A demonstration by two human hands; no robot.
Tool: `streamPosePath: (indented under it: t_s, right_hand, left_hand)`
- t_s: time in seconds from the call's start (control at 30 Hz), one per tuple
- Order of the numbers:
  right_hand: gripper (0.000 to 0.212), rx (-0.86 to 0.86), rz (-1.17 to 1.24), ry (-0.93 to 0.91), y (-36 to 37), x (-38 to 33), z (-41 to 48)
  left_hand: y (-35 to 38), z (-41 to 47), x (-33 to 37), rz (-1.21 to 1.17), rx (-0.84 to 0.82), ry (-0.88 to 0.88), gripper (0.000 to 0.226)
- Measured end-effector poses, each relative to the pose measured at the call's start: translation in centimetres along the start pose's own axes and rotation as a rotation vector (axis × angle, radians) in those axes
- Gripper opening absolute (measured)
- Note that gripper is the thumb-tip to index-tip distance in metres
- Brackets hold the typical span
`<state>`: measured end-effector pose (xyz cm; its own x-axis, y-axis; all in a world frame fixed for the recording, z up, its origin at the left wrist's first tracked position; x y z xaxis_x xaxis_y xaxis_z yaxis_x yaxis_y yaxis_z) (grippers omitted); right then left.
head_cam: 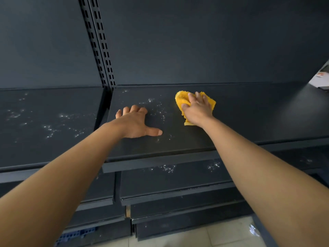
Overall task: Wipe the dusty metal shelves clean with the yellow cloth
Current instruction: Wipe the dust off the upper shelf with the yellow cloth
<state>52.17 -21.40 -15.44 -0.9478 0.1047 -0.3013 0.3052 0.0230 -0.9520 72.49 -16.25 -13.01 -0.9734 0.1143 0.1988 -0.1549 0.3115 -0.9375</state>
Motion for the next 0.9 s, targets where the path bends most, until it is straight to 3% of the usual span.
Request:
streamPosePath:
  t_s: [0.23,0.53,0.7,0.9]
  right_hand:
    - [0.055,-0.039,-0.029,-0.107,0.6,-3.2,4.6]
    - [0.046,-0.166,0.029,-0.418,1.4,-8.1,4.9]
    - [0.046,-0.234,0.104,-0.443,0.5,-7.4,2.4]
    - [0.045,-0.197,0.092,-0.386,0.1,-5.7,-0.9]
  left_hand:
    - [0.2,0.4,0.0,-0.040,0.024,-0.025,0.094]
    - [-0.1,0.4,-0.5,-0.042,0.015,-0.005,0.093]
    - [0.2,0.3,-0.6,-0.029,0.024,0.008,0.093]
    - [0.4,0.0,-1.0,-0.011,0.081,0.045,0.095]
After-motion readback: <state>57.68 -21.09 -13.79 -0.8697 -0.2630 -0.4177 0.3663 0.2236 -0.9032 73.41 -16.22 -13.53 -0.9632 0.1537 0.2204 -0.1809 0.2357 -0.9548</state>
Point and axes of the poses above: each hand's wrist, its own z-axis towards the middle knuckle, its own y-axis out of the palm, x = y × z, the point moved 1 cm from there along z, towards the middle knuckle
